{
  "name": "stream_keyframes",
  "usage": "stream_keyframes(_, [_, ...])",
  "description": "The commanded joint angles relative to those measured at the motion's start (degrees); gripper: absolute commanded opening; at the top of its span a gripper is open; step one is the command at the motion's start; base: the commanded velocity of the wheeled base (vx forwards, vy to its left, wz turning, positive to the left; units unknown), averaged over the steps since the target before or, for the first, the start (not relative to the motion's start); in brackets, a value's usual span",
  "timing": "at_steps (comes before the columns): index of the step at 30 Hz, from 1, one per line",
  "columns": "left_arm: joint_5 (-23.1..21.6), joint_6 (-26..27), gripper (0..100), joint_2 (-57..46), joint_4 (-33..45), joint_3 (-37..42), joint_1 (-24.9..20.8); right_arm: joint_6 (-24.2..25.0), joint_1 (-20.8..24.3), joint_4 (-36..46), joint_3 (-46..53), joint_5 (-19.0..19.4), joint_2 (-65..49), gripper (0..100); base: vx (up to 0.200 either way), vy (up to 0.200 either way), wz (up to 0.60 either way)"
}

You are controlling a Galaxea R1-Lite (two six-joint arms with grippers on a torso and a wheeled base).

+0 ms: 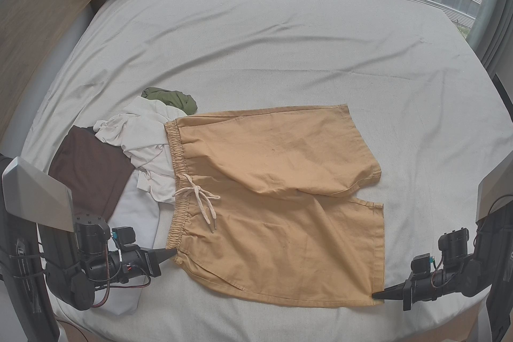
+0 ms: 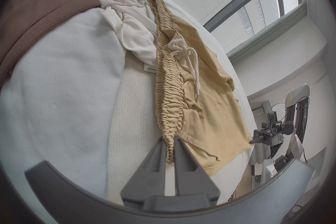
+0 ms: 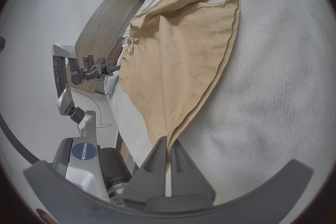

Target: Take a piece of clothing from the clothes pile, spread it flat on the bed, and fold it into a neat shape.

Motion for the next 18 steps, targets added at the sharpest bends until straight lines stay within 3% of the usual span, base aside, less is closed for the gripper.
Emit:
stream_keyframes(1, [0.01, -0.08, 0, 0.08, -0.05, 0.04, -0.08, -0.05, -0.06, -0.15, 1.01, 0.03, -0.27, 100, 0.000, 0.000, 0.00])
stream_keyframes(13, [0.01, -0.08, 0, 0.52, -0.05, -0.13, 0.00, -0.67, -0.06, 0.73, 1.01, -0.06, 0.08, 100, 0.000, 0.000, 0.00])
stream_keyframes(14, [0.01, -0.08, 0, 0.52, -0.05, -0.04, 0.00, -0.76, 0.03, 0.73, 1.01, -0.15, 0.08, 0, 0.000, 0.000, 0.00])
stream_keyframes(18, [0.01, 0.01, 0, 0.52, -0.05, -0.13, 0.00, -0.76, 0.20, 1.26, 1.01, -0.24, 0.08, 0, 0.000, 0.000, 0.00])
